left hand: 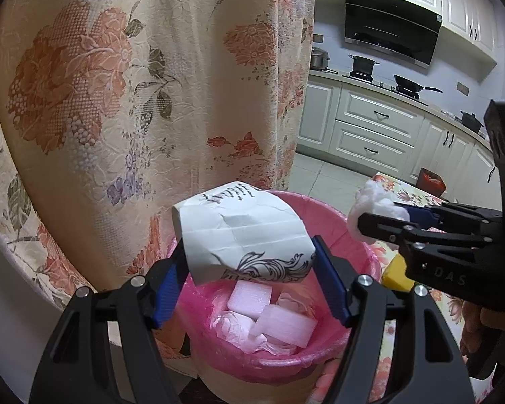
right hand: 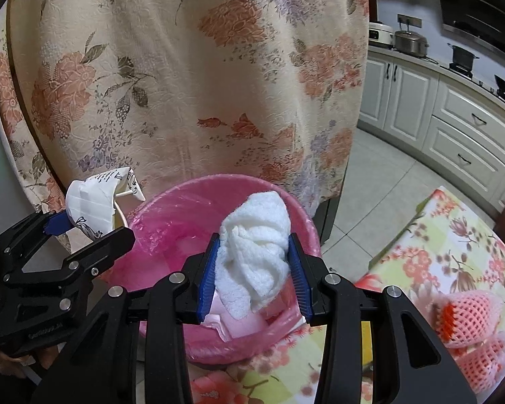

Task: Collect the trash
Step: 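Open both tools over the pink bin and return them to the table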

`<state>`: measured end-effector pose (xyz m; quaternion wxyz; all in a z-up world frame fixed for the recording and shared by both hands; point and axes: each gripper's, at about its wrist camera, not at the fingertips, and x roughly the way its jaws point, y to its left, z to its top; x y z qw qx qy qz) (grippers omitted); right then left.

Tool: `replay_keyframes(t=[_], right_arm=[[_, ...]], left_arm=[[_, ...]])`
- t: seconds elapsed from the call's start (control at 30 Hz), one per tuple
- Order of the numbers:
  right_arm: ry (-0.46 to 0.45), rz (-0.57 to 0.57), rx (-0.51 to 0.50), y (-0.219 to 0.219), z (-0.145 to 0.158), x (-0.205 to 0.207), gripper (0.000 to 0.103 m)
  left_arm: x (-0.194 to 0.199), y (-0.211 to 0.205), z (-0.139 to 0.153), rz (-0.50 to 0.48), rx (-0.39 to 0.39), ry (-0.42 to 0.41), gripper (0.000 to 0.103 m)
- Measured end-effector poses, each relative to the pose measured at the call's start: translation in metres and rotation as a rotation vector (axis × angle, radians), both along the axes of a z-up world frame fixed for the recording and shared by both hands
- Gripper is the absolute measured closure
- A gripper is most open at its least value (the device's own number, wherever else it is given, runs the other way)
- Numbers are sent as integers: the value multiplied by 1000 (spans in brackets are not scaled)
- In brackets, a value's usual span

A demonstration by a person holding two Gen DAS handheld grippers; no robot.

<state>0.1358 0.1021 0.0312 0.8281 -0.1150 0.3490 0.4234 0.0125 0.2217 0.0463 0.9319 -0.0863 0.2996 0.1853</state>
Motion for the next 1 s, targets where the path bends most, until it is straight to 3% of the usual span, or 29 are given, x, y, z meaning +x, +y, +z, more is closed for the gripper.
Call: replay_keyframes(t=[0.1,0.17,0.27,0.7,1.0], right_arm=[[14,10,-5,4,-3,3,62],[19,17,-8,6,-4,4,56],[10,21,-15,8,-5,4,47],[-43,-49,-13,-22,6,1,40],[-90,-153,-8,-84,18,-9,36]], left_arm=[[1,1,0,-2,-4,-2,32],[2,2,0,3,-3,-2,25],[2,3,-1,8,-9,-2,23],[-5,-4,5,4,2,-12,23],[-10,-26,15,-33,6,-33,23]])
